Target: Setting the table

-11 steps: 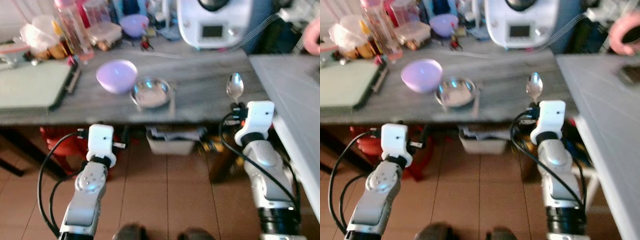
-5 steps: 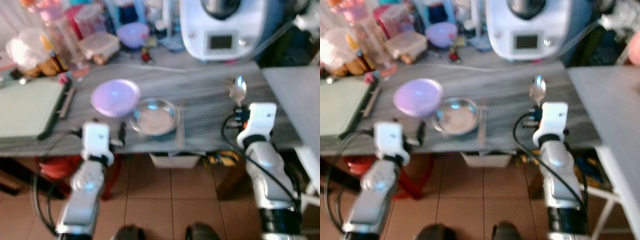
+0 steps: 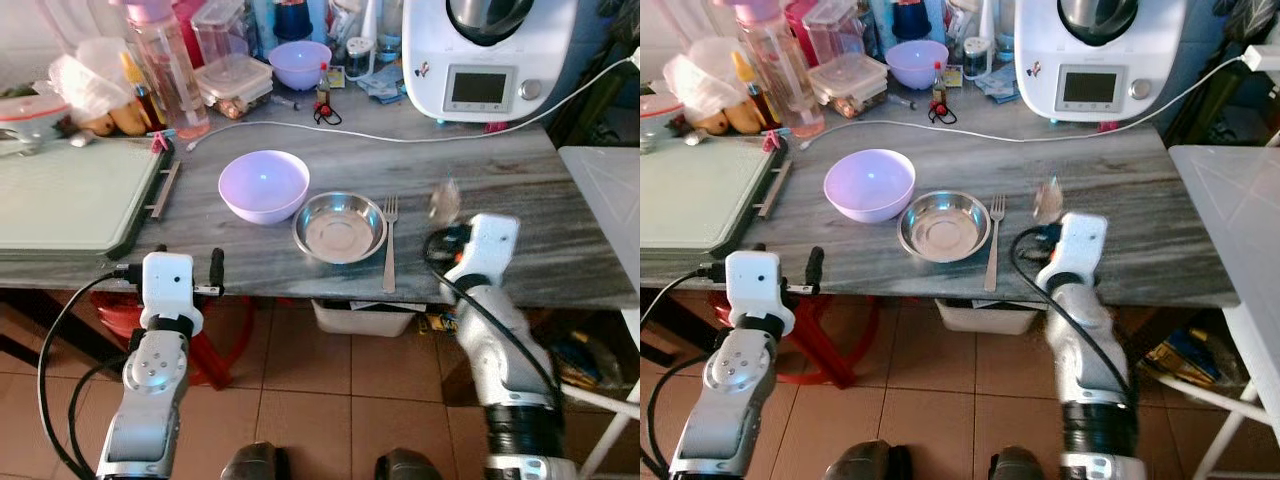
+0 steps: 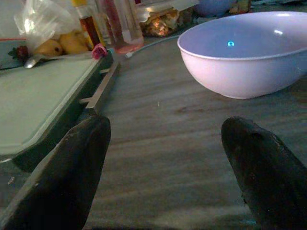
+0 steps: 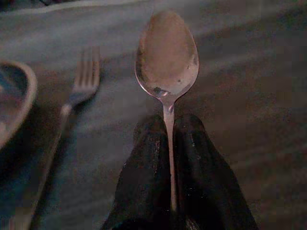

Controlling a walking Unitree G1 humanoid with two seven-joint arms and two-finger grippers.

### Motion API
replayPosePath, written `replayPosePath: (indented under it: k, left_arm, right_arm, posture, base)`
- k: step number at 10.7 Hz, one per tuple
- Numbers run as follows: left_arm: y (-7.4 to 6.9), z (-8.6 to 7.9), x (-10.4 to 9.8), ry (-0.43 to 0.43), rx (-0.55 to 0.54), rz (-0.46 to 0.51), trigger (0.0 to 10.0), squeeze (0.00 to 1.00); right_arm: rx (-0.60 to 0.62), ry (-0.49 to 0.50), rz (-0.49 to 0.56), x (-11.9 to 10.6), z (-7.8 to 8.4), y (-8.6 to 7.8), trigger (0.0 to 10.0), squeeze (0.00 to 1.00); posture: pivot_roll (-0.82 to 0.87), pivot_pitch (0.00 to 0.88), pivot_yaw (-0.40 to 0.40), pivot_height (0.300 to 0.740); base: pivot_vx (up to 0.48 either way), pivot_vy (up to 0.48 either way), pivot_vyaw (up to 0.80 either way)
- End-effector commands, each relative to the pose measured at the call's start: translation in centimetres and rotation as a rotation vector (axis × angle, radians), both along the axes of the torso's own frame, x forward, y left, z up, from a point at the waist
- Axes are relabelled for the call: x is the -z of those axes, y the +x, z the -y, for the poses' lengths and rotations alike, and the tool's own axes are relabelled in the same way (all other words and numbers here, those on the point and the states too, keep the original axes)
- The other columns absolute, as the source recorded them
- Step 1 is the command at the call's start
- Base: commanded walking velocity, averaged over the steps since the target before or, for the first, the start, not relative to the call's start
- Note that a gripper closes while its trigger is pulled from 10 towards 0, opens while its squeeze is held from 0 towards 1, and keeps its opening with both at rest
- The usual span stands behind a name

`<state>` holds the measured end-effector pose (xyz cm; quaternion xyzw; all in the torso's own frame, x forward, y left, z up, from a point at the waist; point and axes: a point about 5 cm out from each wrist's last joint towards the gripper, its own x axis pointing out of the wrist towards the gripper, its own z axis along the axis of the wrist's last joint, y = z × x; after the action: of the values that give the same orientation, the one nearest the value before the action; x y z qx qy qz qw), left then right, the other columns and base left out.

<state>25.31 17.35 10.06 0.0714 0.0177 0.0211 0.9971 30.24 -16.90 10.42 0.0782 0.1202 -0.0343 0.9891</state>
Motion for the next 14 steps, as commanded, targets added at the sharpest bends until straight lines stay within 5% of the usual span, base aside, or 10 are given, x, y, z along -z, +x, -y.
replayPosePath:
  k: [1,13,14]
  left_arm:
    - [-0.1,0.2,-0.3,0.005,0.016,0.003,10.0,0.0]
    - [-0.5,1.2,0.2,-0.014,0.056,-0.031,10.0,0.0]
    - [-0.5,1.1,0.2,-0.014,0.053,-0.033,10.0,0.0]
  right_arm:
    - [0.014,0.02,-0.016,-0.2,-0.2,0.3,10.0,0.0]
    - [-0.087,0.104,-0.088,-0.4,-4.8,1.5,10.0,0.0]
    - [-0.103,0.118,-0.086,-0.4,-5.0,1.5,10.0,0.58]
  posture:
    - [-0.04,0.121,0.065,0.74]
    - [-0.03,0.136,0.059,0.74]
    - [-0.03,0.136,0.058,0.74]
  base:
    - [0.0,0.0,0.0]
    - [0.0,0.0,0.0]
    - [0.0,0.0,0.0]
